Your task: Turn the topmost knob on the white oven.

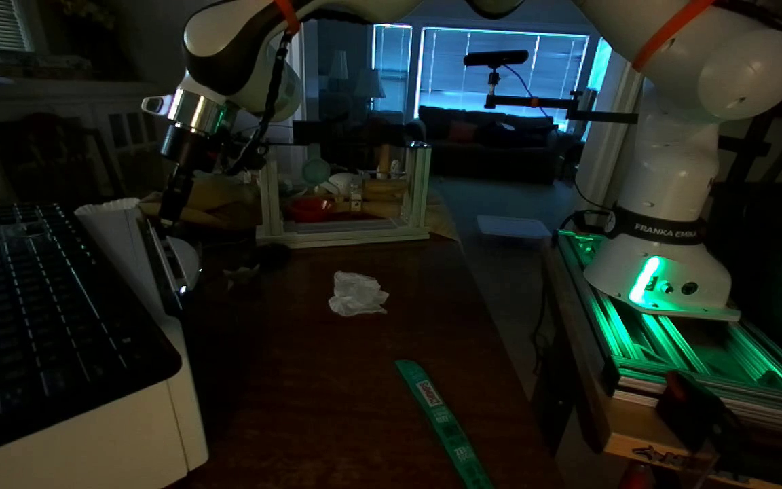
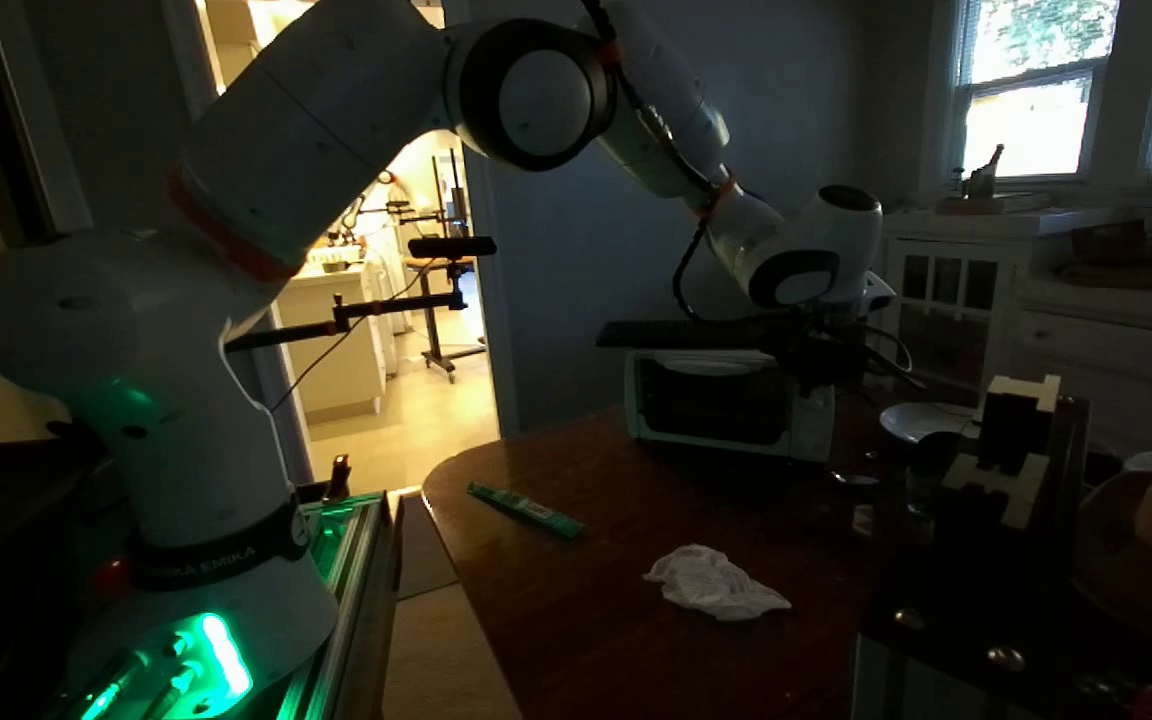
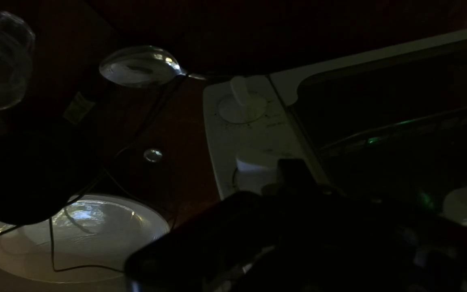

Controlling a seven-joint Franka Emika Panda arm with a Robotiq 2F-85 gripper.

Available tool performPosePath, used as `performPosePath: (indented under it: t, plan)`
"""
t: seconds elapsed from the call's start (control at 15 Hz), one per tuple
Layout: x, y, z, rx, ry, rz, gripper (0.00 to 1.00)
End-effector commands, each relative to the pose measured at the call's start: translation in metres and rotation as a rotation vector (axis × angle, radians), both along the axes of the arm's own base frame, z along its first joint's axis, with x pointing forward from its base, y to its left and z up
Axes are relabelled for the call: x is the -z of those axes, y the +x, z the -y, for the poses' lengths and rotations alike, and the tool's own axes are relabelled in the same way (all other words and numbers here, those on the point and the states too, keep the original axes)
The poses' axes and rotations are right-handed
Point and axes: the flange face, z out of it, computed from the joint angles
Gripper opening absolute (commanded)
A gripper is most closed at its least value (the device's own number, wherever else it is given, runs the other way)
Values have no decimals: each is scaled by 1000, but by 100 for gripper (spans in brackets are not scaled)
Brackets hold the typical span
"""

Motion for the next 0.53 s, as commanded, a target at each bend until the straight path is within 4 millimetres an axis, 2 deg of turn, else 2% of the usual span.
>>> performPosePath:
  t: [0.0, 0.47]
  plan:
    - [10, 4, -1, -22, 0, -13, 0]
    - [17, -3, -5, -35, -9, -34, 0]
